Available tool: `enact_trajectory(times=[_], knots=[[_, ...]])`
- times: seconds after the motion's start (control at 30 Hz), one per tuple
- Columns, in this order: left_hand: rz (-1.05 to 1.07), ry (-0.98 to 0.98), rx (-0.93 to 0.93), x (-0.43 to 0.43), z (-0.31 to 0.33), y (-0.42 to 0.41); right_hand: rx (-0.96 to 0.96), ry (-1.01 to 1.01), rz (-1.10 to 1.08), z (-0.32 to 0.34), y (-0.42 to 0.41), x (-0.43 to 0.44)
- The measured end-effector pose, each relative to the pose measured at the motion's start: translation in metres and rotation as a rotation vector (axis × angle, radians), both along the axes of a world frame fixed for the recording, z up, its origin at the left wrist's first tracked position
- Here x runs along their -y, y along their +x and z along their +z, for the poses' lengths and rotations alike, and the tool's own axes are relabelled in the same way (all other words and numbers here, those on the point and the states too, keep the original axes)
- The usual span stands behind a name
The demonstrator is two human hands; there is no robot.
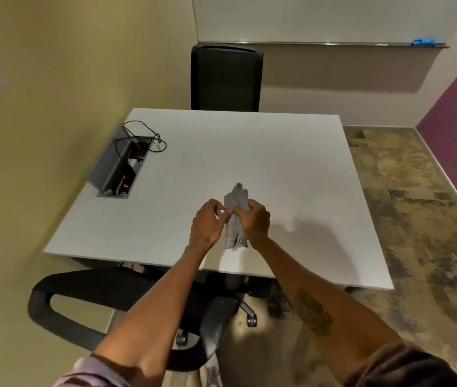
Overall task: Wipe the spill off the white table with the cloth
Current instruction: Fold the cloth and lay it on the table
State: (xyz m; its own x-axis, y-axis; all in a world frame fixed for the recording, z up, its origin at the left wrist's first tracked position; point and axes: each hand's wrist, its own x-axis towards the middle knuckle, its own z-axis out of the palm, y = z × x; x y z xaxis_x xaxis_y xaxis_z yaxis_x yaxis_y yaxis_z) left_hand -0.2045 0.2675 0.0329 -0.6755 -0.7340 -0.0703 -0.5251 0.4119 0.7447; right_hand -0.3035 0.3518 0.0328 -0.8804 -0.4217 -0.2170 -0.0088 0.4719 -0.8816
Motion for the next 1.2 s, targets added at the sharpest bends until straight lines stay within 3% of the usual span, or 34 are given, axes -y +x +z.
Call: enact_trajectory(times=[0.2, 0.6, 0.87, 1.2], knots=[[-0.054, 0.054, 0.119, 0.086, -0.010, 0.048, 0.121, 0.045, 0.002, -0.009, 0.036, 0.098], [0.231, -0.065, 0.279, 0.228, -0.043, 0.131, 0.347, 0.077, 0.100, -0.055, 0.108, 0.244], [0.441, 0.062, 0.401, 0.299, -0.073, 0.181, 0.453, 0.184, 0.135, -0.099, 0.142, 0.276], [0.468, 0.205, 0.430, 0.318, -0.103, 0.194, 0.632, 0.188, 0.157, -0.126, 0.148, 0.271]])
